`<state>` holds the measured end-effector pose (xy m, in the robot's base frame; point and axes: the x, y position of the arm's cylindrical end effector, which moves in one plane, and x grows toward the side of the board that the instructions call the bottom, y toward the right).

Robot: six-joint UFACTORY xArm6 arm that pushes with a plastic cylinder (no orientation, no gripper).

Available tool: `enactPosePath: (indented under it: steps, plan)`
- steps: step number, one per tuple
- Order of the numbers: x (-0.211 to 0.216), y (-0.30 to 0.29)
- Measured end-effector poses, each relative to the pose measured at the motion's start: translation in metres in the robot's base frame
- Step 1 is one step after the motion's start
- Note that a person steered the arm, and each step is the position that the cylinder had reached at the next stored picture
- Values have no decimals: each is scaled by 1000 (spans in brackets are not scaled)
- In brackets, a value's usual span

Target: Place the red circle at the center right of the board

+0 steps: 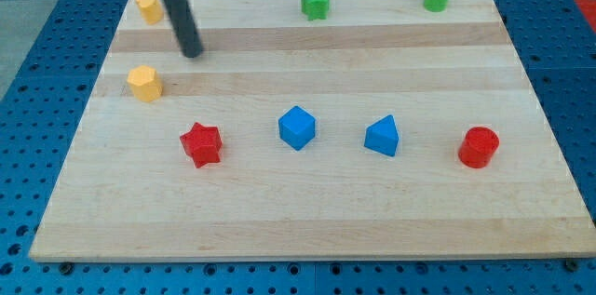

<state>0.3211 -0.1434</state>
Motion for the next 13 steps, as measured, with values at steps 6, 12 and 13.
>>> enactPosePath:
  steps: [6,12,13]
  plan:
    - [175,468]
    - [192,318]
    - [214,331]
